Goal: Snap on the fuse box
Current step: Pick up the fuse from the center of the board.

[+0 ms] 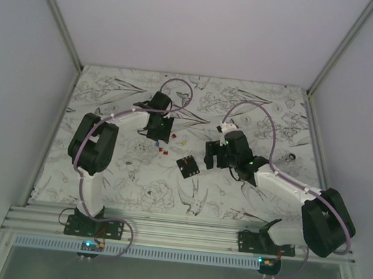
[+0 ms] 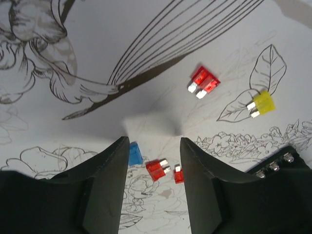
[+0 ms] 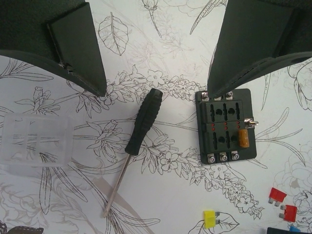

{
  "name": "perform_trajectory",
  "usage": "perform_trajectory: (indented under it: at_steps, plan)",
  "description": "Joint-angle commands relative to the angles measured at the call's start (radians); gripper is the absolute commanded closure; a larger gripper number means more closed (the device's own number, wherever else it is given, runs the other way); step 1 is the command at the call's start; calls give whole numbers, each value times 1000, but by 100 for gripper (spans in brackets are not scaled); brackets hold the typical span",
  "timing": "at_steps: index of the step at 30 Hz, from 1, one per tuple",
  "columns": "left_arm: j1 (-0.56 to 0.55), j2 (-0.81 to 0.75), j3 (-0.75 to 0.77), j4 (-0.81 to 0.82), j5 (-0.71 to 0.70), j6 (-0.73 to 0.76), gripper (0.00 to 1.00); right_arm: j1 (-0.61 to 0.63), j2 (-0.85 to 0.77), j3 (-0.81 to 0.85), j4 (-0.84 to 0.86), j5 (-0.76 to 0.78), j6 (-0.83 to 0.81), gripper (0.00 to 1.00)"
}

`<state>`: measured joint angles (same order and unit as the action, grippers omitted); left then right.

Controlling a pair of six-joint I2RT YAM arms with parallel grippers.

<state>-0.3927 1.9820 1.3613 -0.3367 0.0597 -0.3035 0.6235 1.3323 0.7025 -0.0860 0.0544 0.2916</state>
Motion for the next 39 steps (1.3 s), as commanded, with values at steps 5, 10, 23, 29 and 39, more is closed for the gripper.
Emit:
perform_trajectory:
  at_steps: [5,10,23,29,39]
  plan:
    - [0,-94,-76,-62,-3,-44,52,-8,8,27,8,-12,-9,9]
    - [0,-120,-87,-122,-43,-42,51,-9,13,29,4,-14,-12,9]
    - [-35,-146,-105,-131,-169,97,51,-9,23,26,17,-41,-17,9]
    - [-44,-98,-62,-120,-111,232,54,-9,17,22,24,-48,-20,9]
    - [-57,-68,-61,-120,-71,312,59,-8,17,20,26,-55,-27,8]
